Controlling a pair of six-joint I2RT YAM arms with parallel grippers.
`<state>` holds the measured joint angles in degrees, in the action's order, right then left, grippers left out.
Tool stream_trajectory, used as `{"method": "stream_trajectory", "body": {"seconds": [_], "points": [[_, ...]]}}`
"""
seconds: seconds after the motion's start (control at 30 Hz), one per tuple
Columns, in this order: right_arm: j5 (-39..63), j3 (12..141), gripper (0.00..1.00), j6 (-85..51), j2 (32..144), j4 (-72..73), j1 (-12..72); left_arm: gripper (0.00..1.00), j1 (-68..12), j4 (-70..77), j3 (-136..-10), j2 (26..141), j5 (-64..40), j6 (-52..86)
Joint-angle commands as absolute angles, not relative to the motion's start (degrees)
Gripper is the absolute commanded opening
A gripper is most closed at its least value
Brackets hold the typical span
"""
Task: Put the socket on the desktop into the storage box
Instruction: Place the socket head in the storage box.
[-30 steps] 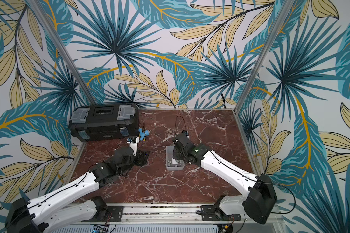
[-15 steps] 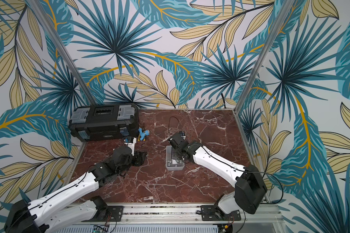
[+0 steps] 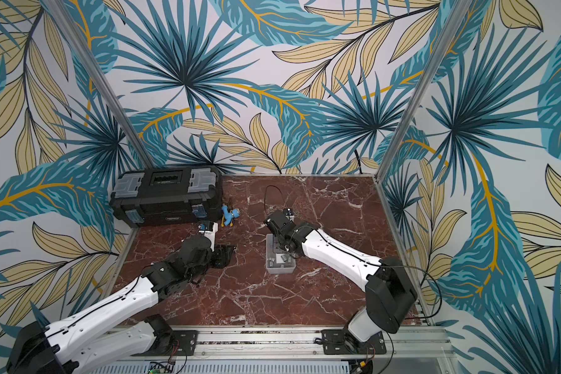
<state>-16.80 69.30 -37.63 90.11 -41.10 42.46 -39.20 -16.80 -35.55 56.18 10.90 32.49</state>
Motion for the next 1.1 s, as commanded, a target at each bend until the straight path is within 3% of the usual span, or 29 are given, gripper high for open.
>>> {"method": "stream_trajectory", "body": {"seconds": [0.0,0.27,0.3,0.43,0.5,1.07], "points": [[-18.5,70.6,0.00,-36.9,91.9,-43.1,42.4,0.61,-38.6,-18.0,-34.6,55.2,11.0,32.8],[-19.9,72.7,0.01,-36.0,94.2,-44.0,42.5,0.61,-37.9,-17.9,-33.6,55.1,10.4,33.3],[-19.8,72.9,0.05,-35.9,94.5,-44.1,42.4,0.61,-37.9,-17.8,-33.6,55.1,10.3,33.4],[-19.7,73.4,0.34,-35.8,94.5,-44.5,42.5,0.61,-37.8,-17.6,-33.5,55.1,10.1,33.4],[-19.7,73.5,0.40,-35.9,94.0,-44.6,42.7,0.61,-37.7,-17.6,-33.5,55.2,9.9,33.5],[-22.3,77.2,0.41,-37.5,93.1,-41.7,55.1,0.59,-37.2,-16.6,-32.6,55.7,10.2,35.8]]}}
